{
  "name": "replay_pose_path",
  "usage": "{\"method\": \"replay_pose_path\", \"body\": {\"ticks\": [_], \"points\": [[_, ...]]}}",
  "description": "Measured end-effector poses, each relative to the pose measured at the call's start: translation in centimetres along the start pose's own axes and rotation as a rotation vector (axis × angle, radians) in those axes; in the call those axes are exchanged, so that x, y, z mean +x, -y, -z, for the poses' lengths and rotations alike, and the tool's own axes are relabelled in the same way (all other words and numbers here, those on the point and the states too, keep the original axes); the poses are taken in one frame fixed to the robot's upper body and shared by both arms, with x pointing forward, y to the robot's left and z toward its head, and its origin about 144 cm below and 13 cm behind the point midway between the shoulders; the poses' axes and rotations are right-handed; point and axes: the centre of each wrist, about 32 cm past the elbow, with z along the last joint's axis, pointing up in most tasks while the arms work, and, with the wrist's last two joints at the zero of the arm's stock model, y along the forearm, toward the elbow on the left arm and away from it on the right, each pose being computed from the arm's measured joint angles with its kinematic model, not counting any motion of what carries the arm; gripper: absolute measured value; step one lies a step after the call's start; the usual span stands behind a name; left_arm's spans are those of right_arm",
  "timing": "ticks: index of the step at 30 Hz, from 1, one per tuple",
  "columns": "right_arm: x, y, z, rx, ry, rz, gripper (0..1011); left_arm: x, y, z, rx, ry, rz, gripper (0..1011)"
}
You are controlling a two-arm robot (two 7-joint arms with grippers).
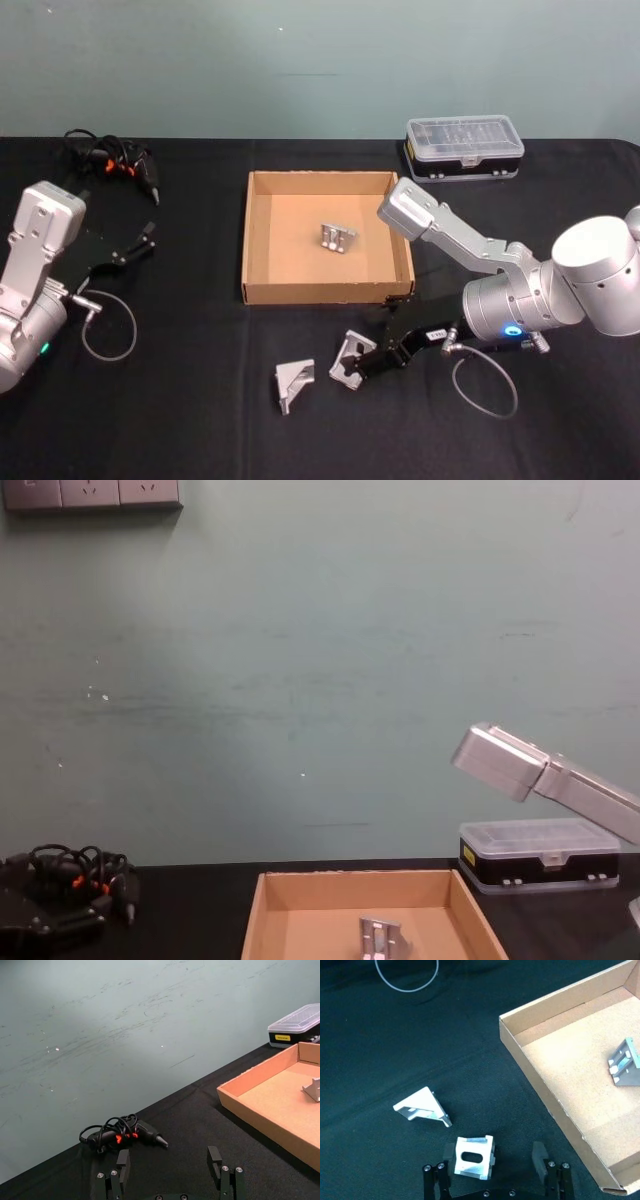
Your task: Use one hand to pick up the angle iron from the table and place it into the box.
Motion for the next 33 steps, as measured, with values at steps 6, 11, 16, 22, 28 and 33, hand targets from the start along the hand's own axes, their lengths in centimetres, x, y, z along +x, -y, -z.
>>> {"method": "replay_pose_path", "body": {"ticks": [6,11,16,22,28,33], "points": [[0.00,0.00,-0.01,0.000,0.000,0.001,863,0.00,0.00,0.00,0.000,0.000,0.000,1011],[0.00,0.01,-0.02,0.001,0.001,0.001,707,0.00,0.00,0.00,0.000,0.000,0.000,1011],[-0.01,0.02,-0.03,0.001,0.001,0.001,565,0.00,0.00,0.00,0.000,0.000,0.000,1011],[-0.01,0.02,-0.03,0.001,0.001,0.001,335,0.00,0.00,0.00,0.000,0.000,0.000,1011],[-0.02,0.01,-0.03,0.001,0.001,0.001,139,0.00,0.00,0.00,0.000,0.000,0.000,1011],[-0.02,0.01,-0.03,0.001,0.001,0.001,65,0.00,0.00,0.00,0.000,0.000,0.000,1011]]}}
